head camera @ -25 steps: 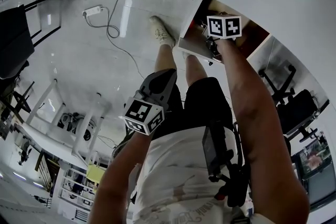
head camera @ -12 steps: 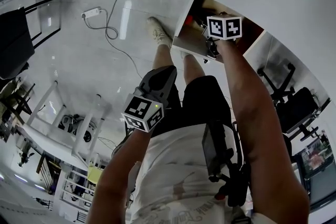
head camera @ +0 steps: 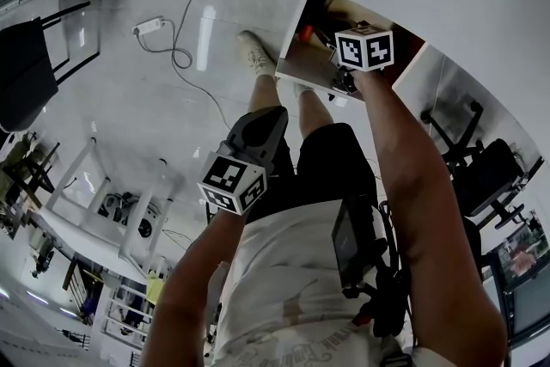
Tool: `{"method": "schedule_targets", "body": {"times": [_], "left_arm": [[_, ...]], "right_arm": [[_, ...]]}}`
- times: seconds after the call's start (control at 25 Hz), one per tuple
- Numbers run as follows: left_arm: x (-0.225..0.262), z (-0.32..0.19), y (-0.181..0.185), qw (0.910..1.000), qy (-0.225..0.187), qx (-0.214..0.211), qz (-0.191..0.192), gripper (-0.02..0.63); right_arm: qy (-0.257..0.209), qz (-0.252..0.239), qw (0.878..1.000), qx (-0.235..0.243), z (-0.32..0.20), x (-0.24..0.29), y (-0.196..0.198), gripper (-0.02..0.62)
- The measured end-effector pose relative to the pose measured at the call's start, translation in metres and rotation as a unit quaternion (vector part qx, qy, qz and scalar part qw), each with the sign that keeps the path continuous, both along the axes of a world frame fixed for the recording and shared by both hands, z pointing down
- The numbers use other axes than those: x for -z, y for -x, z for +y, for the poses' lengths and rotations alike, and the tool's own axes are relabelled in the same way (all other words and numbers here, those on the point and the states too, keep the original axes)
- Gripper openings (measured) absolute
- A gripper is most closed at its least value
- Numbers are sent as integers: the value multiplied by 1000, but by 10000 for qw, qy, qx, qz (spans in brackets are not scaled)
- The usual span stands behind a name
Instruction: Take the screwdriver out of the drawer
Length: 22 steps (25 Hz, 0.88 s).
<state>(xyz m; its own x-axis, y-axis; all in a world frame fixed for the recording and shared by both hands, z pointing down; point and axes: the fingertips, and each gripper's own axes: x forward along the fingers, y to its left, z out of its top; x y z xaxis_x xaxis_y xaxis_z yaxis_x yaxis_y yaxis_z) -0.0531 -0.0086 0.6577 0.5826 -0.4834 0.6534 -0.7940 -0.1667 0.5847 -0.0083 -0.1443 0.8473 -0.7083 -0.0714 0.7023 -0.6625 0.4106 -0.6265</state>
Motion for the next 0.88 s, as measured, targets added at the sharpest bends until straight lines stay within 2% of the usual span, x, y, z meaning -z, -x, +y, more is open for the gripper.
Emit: {"method": "schedule_targets", "body": {"times": [0.36, 0.88], "left_arm": [[14, -4, -6, 9998, -185, -42, -31, 21], [39, -15, -4, 9985, -531, -69, -130, 21]], "right_arm": [[-323, -289, 9991, -7, -9, 40, 2, 48], [-330, -456, 9983, -148, 6, 76, -11, 48]]}}
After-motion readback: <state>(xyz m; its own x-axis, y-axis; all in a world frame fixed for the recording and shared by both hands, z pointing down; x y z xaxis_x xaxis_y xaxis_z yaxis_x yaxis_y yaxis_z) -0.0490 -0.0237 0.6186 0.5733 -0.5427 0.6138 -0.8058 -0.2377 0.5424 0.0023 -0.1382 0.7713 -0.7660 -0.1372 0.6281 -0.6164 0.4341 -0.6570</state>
